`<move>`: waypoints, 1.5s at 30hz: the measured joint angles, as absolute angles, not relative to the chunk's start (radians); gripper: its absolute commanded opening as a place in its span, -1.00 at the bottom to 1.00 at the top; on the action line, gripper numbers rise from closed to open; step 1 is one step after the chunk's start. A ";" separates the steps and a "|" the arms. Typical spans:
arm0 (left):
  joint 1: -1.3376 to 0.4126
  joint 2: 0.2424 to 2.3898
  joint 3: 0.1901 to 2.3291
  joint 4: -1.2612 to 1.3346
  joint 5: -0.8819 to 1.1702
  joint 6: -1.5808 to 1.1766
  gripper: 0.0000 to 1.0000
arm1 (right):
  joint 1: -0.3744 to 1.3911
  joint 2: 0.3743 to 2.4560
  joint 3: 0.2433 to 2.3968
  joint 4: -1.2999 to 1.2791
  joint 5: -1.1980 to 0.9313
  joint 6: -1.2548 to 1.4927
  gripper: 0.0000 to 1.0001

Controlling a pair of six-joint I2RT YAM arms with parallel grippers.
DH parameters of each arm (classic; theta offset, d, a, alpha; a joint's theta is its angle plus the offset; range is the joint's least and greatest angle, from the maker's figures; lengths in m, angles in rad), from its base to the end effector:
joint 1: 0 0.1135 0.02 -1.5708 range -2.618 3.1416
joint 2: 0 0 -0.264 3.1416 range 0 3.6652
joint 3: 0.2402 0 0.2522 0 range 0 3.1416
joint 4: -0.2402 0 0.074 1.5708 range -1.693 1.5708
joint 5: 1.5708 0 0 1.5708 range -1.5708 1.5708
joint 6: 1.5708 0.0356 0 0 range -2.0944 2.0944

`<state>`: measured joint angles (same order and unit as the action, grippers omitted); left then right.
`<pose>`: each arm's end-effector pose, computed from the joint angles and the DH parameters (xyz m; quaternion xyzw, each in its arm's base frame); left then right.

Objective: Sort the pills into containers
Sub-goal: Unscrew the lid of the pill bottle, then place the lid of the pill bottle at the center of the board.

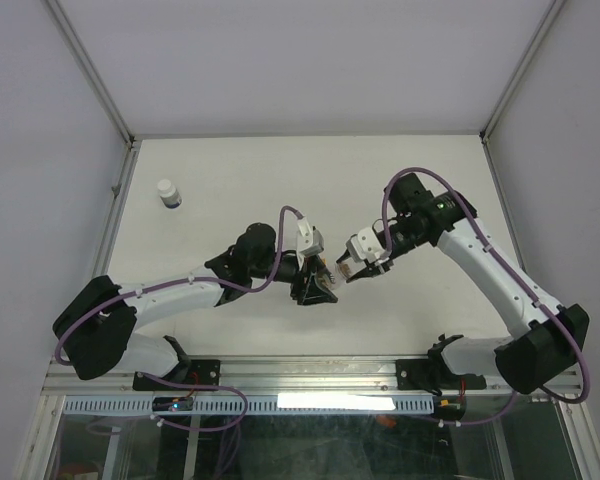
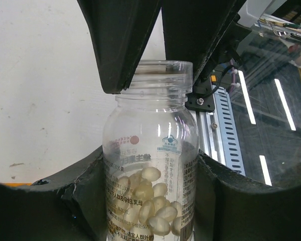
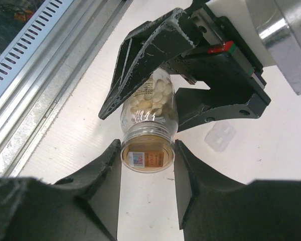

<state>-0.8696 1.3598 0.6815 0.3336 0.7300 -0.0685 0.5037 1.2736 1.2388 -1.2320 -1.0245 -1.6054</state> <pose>0.1675 -0.2351 0.2307 0.4870 0.6235 -0.5034 0.3474 0.1756 0.1315 0.3291 -0.7859 0.3608 0.3437 0.3660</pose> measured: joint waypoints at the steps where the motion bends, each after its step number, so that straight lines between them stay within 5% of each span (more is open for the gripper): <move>1: -0.869 1.360 0.682 0.340 0.729 -0.069 -1.00 | 0.501 1.280 1.252 -1.244 -1.023 -1.627 -1.00; 17: -0.870 1.355 0.671 0.313 0.738 -0.067 -1.00 | 0.406 1.245 1.259 -1.309 -1.037 -1.747 -0.97; 22: -0.870 1.327 0.645 0.278 0.707 -0.059 -1.00 | 0.326 1.166 1.131 -1.049 -1.028 -1.345 -0.50; 30: -0.870 1.239 0.606 0.229 0.635 -0.056 -1.00 | 0.268 1.188 0.870 -0.678 -0.734 -0.751 -0.47; 38: -0.870 1.155 0.560 0.234 0.574 -0.040 -1.00 | 0.239 1.463 0.871 -0.606 -0.448 -0.572 -0.33; 45: -0.856 1.104 0.506 0.335 0.610 0.005 -1.00 | 0.234 1.493 0.872 -0.600 -0.370 -0.526 0.28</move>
<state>-0.8558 1.1038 0.5060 0.3347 0.6098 0.0048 0.2340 1.4929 0.8719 -0.5999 -0.3702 -0.5262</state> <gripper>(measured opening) 0.523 0.521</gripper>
